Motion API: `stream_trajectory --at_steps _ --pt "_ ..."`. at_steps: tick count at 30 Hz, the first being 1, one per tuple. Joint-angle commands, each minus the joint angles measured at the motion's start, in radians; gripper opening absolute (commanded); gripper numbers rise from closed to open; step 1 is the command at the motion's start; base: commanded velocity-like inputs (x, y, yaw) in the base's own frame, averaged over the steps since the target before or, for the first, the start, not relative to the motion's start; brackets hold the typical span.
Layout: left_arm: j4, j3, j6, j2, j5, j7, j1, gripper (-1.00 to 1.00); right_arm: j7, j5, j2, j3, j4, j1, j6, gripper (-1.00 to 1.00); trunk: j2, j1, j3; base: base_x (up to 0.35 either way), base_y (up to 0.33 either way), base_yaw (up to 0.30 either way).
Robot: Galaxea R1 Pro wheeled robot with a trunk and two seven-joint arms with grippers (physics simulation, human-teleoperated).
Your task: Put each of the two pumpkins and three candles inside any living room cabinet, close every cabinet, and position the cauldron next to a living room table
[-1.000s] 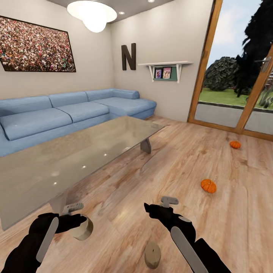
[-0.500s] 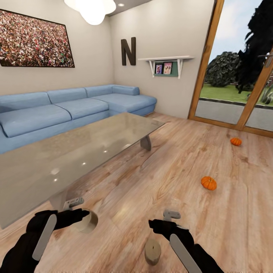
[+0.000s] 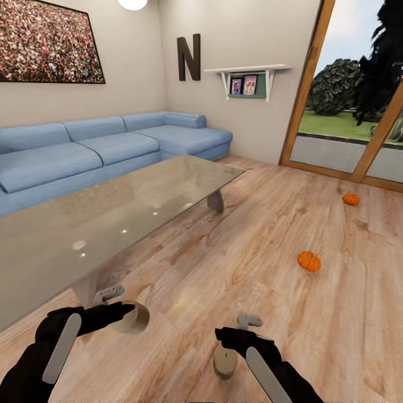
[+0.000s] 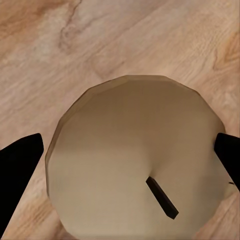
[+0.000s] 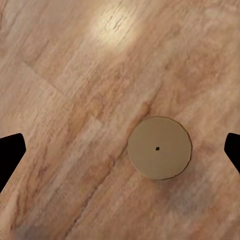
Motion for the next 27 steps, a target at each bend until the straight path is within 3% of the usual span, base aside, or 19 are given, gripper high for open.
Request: stream_trajectory --at_steps 1,14,17,19,20,25,27 --pt "-0.001 0.001 0.005 0.0 -0.001 -0.004 -0.001 -1.0 -0.009 -0.011 -0.001 0.004 -0.002 -0.001 0.0 1.0 -0.001 0.0 -0.005 0.0 0.0 0.0" --pt "0.0 0.001 0.007 0.003 0.003 -0.005 -0.001 -1.0 -0.005 -0.013 -0.001 0.004 0.002 -0.001 0.0 1.0 -0.004 0.006 -0.055 0.0 0.0 0.0" --pt "0.0 0.001 0.007 0.003 0.018 -0.006 -0.001 -1.0 -0.004 -0.011 -0.001 0.004 0.002 -0.001 0.0 1.0 -0.004 0.007 -0.067 0.0 0.0 0.0" --pt "0.001 0.002 0.008 0.009 0.076 -0.006 0.0 -1.0 -0.004 -0.011 -0.001 0.004 0.002 -0.001 0.0 1.0 -0.005 0.008 -0.074 0.0 0.0 0.0" --pt "0.001 0.001 0.008 0.024 0.13 -0.007 0.002 -1.0 -0.004 -0.011 -0.001 0.004 0.002 -0.001 -0.001 1.0 -0.005 0.009 -0.078 0.0 0.0 0.0" --pt "0.003 -0.006 0.008 0.101 0.301 -0.007 0.012 -1.0 -0.003 -0.011 -0.001 0.005 0.0 -0.001 -0.004 1.0 -0.006 0.011 -0.098 0.0 0.0 0.0" --pt "0.005 -0.007 0.008 0.119 0.34 -0.007 0.013 -1.0 -0.003 -0.01 -0.001 0.005 0.0 -0.001 -0.006 1.0 -0.007 0.012 -0.105 0.0 0.0 0.0"
